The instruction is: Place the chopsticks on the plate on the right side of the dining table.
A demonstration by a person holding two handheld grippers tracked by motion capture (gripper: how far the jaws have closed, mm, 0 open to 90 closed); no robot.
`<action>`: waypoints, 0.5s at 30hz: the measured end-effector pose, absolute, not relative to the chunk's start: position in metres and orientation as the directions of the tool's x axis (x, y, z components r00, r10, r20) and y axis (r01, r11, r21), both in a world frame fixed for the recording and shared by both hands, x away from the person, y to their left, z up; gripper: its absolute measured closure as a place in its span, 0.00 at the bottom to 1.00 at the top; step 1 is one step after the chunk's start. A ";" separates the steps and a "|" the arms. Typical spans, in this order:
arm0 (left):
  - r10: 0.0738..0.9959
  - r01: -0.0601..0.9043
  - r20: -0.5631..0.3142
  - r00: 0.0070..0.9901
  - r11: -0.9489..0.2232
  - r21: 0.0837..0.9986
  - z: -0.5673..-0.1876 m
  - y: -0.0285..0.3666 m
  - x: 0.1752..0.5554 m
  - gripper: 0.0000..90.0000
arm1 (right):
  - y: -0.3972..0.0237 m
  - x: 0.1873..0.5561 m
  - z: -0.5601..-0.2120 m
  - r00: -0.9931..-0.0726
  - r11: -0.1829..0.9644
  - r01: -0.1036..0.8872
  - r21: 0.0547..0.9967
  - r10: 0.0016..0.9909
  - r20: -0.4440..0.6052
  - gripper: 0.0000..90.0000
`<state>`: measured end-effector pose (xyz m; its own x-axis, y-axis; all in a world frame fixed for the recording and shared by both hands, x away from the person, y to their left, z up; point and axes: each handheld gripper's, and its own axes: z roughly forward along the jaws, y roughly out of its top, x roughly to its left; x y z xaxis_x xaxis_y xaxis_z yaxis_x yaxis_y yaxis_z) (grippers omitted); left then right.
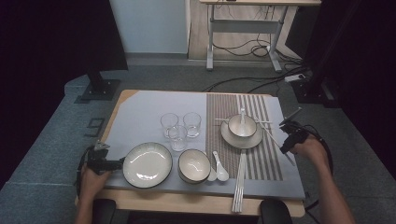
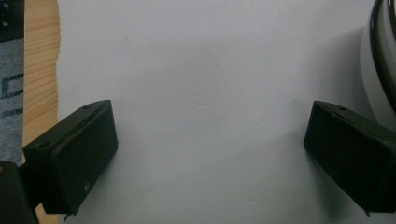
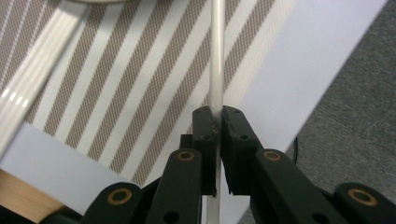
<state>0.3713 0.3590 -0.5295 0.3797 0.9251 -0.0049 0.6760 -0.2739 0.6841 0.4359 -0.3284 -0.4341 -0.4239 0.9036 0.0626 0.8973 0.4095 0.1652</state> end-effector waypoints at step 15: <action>0.925 0.675 -0.004 0.380 -0.275 0.685 -0.530 0.359 0.371 0.03 | -0.301 0.472 -0.444 -0.439 0.427 0.890 0.161 0.898 0.042 0.94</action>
<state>0.3710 0.3590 -0.5295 0.3803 0.9248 -0.0036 0.6746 -0.2748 0.6851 0.4716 -0.3015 -0.4437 -0.4387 0.8976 0.0423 0.8897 0.4272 0.1610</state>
